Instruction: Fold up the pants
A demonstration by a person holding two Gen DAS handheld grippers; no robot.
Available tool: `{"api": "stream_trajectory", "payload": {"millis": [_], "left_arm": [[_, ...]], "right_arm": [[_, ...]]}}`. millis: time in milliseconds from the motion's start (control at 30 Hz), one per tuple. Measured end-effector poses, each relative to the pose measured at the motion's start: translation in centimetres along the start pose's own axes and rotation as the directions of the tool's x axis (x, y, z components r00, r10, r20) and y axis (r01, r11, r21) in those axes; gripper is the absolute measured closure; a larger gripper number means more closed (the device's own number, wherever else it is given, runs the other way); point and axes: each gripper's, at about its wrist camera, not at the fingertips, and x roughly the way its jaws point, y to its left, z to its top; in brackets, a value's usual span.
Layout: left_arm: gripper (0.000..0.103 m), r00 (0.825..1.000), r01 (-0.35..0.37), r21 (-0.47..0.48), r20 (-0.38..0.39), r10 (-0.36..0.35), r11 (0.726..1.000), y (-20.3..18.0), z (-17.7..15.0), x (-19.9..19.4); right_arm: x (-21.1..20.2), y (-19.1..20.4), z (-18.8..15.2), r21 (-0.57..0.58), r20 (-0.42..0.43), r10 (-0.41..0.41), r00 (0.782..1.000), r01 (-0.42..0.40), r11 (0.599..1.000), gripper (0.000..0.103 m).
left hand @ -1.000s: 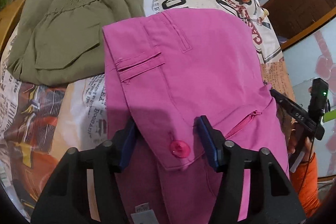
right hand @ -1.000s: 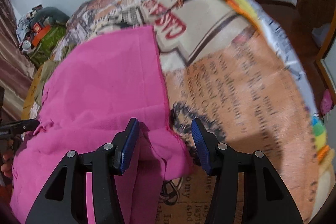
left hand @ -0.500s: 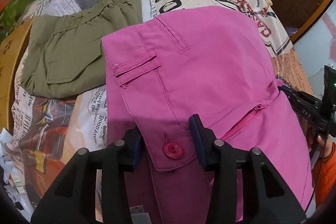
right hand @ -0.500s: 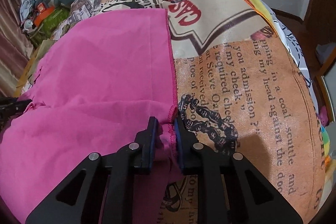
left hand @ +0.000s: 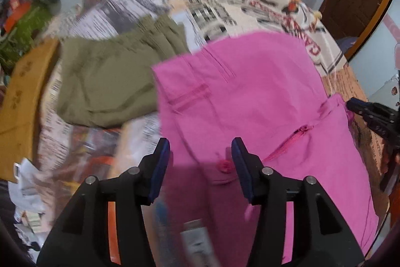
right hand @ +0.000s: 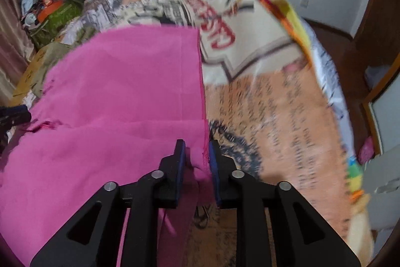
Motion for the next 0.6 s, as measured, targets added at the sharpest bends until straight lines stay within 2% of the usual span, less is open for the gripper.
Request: {"api": "stream_trajectory", "payload": {"millis": [33, 100, 167, 267, 367, 467, 600], "left_arm": [[0.051, 1.000, -0.002, -0.004, 0.011, 0.003, 1.000, 0.4, 0.1, -0.6], [0.049, 0.999, -0.002, -0.025, 0.037, 0.003, 1.000, 1.5, 0.7, -1.9], [0.045, 0.998, -0.009, -0.046, 0.066, 0.012, 0.999, 2.6, 1.6, -2.8], [0.043, 0.995, -0.032, -0.069, 0.091, 0.038, 0.997, 3.9, 2.9, -3.0], [0.043, 0.996, -0.025, -0.097, 0.085, 0.033, 0.995, 4.8, 4.1, -2.2], [0.043, 0.998, -0.009, -0.114, 0.067, 0.016, 0.993, 5.3, 5.2, -0.4], [0.043, 0.999, 0.010, -0.109, 0.036, -0.006, 0.994, 5.1, 6.0, 2.1]], "right_arm": [[-0.8, 0.0, 0.3, -0.010, 0.024, -0.001, 1.000, 0.001, 1.000, 0.076], [-2.6, 0.1, 1.0, -0.022, 0.087, 0.001, 0.996, 0.001, 1.000, 0.061], [-3.8, 0.1, 1.9, -0.018, 0.137, 0.012, 0.990, -0.010, 1.000, 0.056], [-4.5, 0.2, 3.5, -0.002, 0.179, 0.035, 0.983, -0.035, 0.999, 0.056], [-3.8, 0.5, 5.3, -0.004, 0.194, 0.048, 0.980, -0.048, 0.999, 0.056], [-2.4, 0.6, 6.3, -0.018, 0.191, 0.044, 0.981, -0.041, 0.999, 0.056], [0.7, 0.3, 7.8, -0.007, 0.147, 0.056, 0.988, -0.055, 0.998, 0.056]]}}
